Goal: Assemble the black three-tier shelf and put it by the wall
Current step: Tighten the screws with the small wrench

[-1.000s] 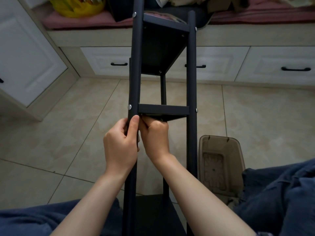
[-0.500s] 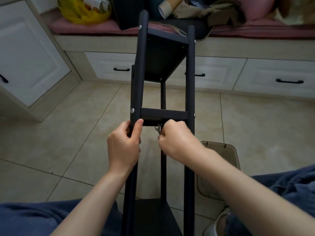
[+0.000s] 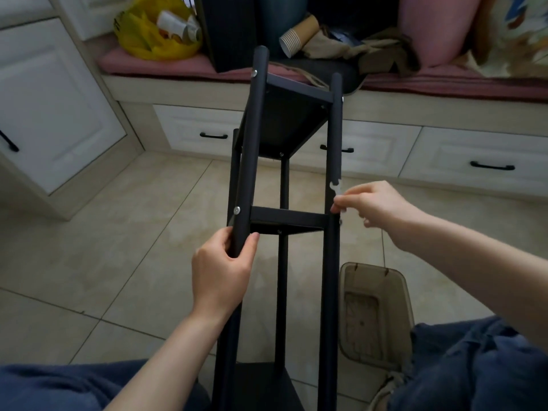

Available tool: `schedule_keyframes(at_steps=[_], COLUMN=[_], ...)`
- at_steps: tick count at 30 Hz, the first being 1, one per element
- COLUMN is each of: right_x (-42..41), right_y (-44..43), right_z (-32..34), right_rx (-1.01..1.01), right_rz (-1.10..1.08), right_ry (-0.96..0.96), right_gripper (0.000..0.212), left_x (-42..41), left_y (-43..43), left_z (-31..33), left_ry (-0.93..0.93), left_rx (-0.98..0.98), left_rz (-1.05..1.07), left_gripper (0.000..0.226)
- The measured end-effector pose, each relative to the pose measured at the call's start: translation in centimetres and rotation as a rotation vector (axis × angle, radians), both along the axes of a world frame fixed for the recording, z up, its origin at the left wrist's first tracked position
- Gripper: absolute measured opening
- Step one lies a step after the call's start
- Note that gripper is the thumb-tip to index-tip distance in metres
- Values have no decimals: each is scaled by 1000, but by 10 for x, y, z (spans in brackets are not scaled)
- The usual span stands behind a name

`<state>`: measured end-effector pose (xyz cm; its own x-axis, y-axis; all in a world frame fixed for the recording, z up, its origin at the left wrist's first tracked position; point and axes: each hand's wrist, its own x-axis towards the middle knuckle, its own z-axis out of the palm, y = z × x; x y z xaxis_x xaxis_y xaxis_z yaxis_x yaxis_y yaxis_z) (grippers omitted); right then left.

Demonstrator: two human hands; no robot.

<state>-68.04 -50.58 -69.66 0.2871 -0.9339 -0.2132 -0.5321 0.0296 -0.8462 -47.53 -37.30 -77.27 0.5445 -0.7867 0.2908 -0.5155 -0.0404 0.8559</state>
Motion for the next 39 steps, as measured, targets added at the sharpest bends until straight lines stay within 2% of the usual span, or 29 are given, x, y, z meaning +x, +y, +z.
schedule_keyframes(at_steps=[3,7,10,16,22,30,39], right_x=[0,4,5,7,11,25,41], right_y=[-13,-23,-24,-13,-10,-2,5], right_z=[-2,-3,-4,6,26,37,45], right_rx=[55,239,270,176,72,-17,-37], right_rz=[-32,-68,-120,-38,56,93,127], right_ry=[-180,-452,-555,-614,-691,-660,-633], right_gripper=[20,19,19,19,19,25,19], left_x=[-2,-3,-3,5,11,21,36], left_y=[0,-2,-1,2,-7,-18,-24], left_z=[0,0,3,4,-1,-15,-18], left_ry=[17,40,62,110,142,41,-145], left_rx=[4,11,2,-16,-12,56,117], left_rz=[-16,-40,-60,-74,-61,-31,78], left_gripper=[6,11,7,10,28,29,30])
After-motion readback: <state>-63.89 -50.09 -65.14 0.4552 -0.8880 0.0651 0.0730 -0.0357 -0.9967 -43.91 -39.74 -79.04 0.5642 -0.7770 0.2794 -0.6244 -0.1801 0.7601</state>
